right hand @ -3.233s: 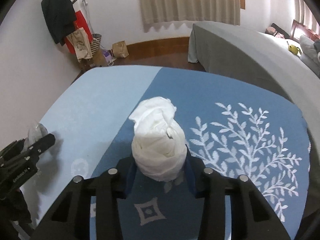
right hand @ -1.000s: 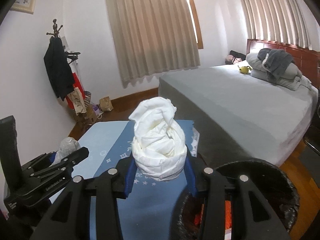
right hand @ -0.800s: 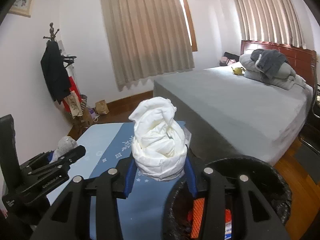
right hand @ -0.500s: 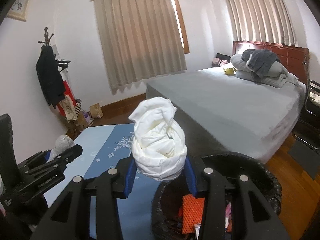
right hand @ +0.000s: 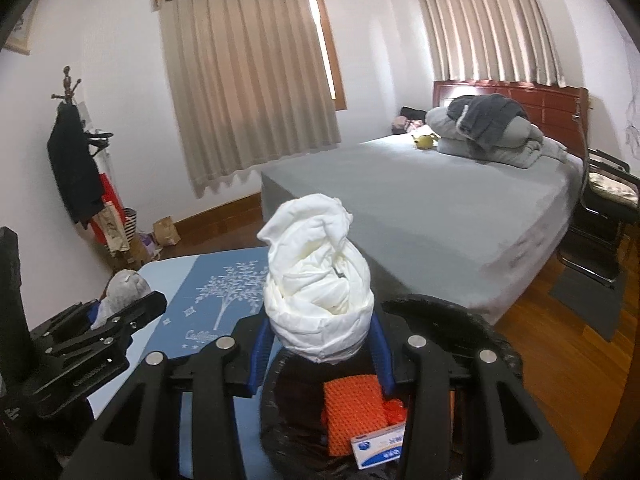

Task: Collect trash
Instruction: 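Carry the grey sock and white tissue over the bin and open both tools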

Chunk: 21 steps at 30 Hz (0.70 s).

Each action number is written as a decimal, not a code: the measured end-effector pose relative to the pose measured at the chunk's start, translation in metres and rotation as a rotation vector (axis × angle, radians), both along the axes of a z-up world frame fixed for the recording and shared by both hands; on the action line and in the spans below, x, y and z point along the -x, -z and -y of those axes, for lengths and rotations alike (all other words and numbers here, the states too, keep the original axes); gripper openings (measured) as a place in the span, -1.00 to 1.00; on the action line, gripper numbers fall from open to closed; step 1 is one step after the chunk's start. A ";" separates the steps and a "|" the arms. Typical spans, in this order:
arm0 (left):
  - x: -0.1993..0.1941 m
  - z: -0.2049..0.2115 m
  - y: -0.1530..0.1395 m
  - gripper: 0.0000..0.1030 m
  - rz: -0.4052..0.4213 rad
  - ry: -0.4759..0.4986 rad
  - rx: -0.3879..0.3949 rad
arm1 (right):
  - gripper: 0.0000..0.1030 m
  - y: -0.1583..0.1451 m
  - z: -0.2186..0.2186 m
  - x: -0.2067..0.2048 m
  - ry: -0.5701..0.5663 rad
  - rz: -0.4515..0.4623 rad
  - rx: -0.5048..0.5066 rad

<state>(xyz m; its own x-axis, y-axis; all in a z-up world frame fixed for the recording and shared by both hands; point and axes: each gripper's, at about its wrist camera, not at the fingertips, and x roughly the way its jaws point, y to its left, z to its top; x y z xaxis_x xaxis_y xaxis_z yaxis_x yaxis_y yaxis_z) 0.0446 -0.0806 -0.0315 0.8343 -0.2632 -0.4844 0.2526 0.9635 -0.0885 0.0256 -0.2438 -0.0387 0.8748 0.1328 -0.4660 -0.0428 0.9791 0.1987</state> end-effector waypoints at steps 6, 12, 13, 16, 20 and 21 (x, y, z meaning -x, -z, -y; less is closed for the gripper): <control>-0.004 0.024 0.008 -0.06 -0.008 0.057 -0.006 | -0.17 0.006 0.018 0.006 0.051 -0.021 0.009; -0.007 0.047 0.020 -0.05 -0.024 0.123 -0.012 | -0.17 0.016 0.037 0.012 0.097 -0.049 0.014; -0.009 0.051 0.022 -0.05 -0.026 0.132 -0.014 | -0.17 0.017 0.040 0.012 0.102 -0.052 0.014; -0.014 0.060 0.029 -0.05 -0.037 0.155 -0.013 | -0.17 0.021 0.049 0.013 0.118 -0.065 0.017; -0.020 0.071 0.040 -0.04 -0.052 0.174 -0.020 | -0.17 0.029 0.059 0.011 0.131 -0.083 0.020; -0.022 0.074 0.042 -0.04 -0.054 0.177 -0.020 | -0.17 0.031 0.060 0.010 0.133 -0.088 0.023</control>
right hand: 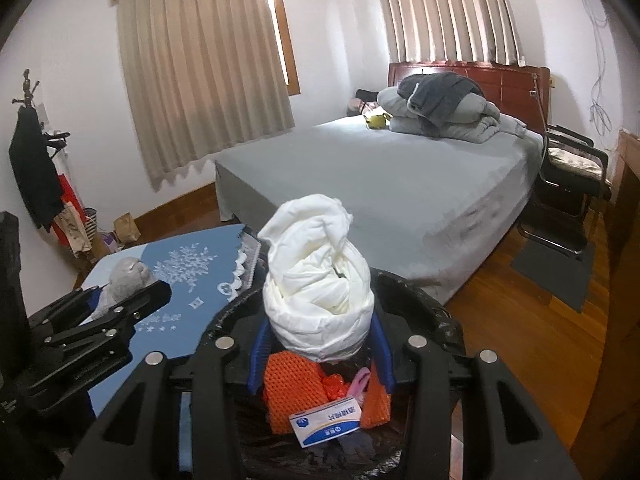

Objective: Collect trash

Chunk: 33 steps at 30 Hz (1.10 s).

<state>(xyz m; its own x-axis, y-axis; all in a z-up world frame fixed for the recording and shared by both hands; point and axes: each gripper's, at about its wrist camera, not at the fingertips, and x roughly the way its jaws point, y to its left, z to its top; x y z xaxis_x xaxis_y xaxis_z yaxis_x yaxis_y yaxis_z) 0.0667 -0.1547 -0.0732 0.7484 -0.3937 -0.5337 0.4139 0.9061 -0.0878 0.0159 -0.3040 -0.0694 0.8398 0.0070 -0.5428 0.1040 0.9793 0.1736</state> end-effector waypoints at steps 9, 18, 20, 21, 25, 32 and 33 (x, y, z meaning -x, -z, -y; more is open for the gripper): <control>-0.021 0.016 0.018 -0.04 -0.038 0.015 -0.015 | -0.15 0.020 0.014 -0.013 0.021 -0.044 -0.002; -0.038 0.029 0.029 -0.03 -0.072 0.046 -0.010 | -0.14 0.042 0.029 -0.032 0.034 -0.102 -0.008; -0.042 0.030 0.032 -0.02 -0.079 0.054 -0.004 | -0.14 0.045 0.032 -0.035 0.036 -0.108 -0.010; -0.043 0.030 0.033 0.00 -0.081 0.055 -0.004 | -0.13 0.047 0.033 -0.036 0.037 -0.113 -0.011; -0.047 0.032 0.037 0.08 -0.090 0.072 -0.005 | -0.06 0.051 0.036 -0.041 0.037 -0.127 -0.013; -0.049 0.024 0.030 0.47 -0.076 0.061 0.012 | 0.39 0.053 0.041 -0.042 0.065 -0.130 -0.001; -0.049 0.021 0.028 0.55 -0.070 0.052 0.010 | 0.47 0.052 0.041 -0.041 0.068 -0.125 0.000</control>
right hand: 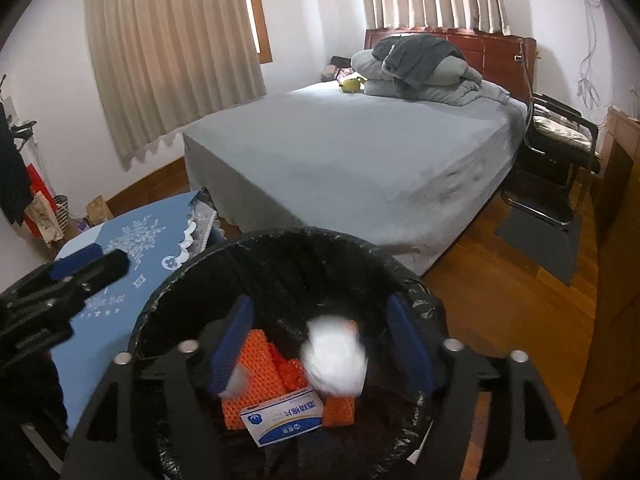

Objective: Collect trash

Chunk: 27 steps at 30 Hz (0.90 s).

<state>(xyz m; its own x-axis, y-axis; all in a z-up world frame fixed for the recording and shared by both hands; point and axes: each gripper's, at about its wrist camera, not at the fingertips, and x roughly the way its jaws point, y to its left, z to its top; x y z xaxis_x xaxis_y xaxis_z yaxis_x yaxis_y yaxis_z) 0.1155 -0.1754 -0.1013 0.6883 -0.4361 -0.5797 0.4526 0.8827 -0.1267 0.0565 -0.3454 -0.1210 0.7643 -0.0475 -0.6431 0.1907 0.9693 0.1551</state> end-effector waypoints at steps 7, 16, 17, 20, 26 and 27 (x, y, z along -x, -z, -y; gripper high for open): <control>0.006 -0.026 -0.018 0.77 0.037 -0.064 -0.032 | 0.88 -0.014 -0.008 0.006 -0.012 0.027 0.006; 0.033 -0.061 -0.045 0.81 0.077 -0.144 -0.053 | 0.88 -0.051 -0.035 0.018 -0.093 0.077 -0.029; 0.035 -0.064 -0.048 0.82 0.081 -0.150 -0.052 | 0.88 -0.056 -0.040 0.020 -0.101 0.084 -0.025; 0.046 -0.071 -0.057 0.82 0.091 -0.175 -0.048 | 0.88 -0.068 -0.051 0.025 -0.118 0.099 -0.010; 0.068 -0.087 -0.070 0.82 0.092 -0.210 -0.040 | 0.88 -0.084 -0.070 0.037 -0.156 0.126 -0.002; 0.070 -0.089 -0.073 0.82 0.093 -0.214 -0.038 | 0.88 -0.087 -0.074 0.039 -0.162 0.130 0.003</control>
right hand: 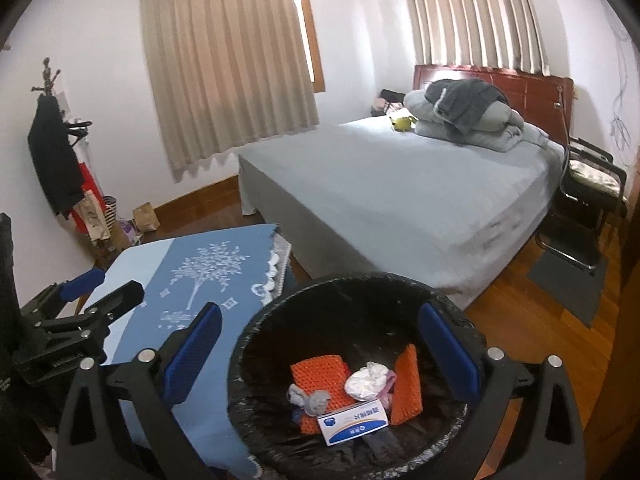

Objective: Collect trash

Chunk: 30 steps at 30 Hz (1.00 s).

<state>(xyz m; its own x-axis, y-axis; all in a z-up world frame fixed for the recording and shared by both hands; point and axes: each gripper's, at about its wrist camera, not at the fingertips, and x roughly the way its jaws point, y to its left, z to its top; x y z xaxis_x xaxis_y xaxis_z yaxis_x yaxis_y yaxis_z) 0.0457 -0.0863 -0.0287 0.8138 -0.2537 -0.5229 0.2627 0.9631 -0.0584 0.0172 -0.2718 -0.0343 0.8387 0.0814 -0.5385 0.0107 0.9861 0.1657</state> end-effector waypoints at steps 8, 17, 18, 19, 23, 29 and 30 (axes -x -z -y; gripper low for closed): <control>0.027 -0.015 -0.022 0.83 0.036 -0.041 0.001 | 0.88 -0.018 -0.019 0.014 -0.037 0.034 0.015; 0.048 -0.019 -0.037 0.85 0.062 -0.055 -0.008 | 0.88 -0.028 -0.029 0.021 -0.054 0.048 0.016; 0.048 -0.019 -0.038 0.85 0.063 -0.056 -0.010 | 0.88 -0.028 -0.029 0.021 -0.055 0.049 0.018; 0.049 -0.020 -0.038 0.85 0.064 -0.058 -0.012 | 0.88 -0.028 -0.030 0.021 -0.056 0.049 0.018; 0.054 -0.021 -0.041 0.85 0.071 -0.062 -0.012 | 0.88 -0.028 -0.031 0.023 -0.058 0.050 0.019; 0.058 -0.021 -0.043 0.85 0.079 -0.065 -0.013 | 0.88 -0.028 -0.032 0.024 -0.061 0.052 0.018; 0.059 -0.021 -0.043 0.85 0.080 -0.066 -0.014 | 0.88 -0.028 -0.032 0.024 -0.061 0.053 0.017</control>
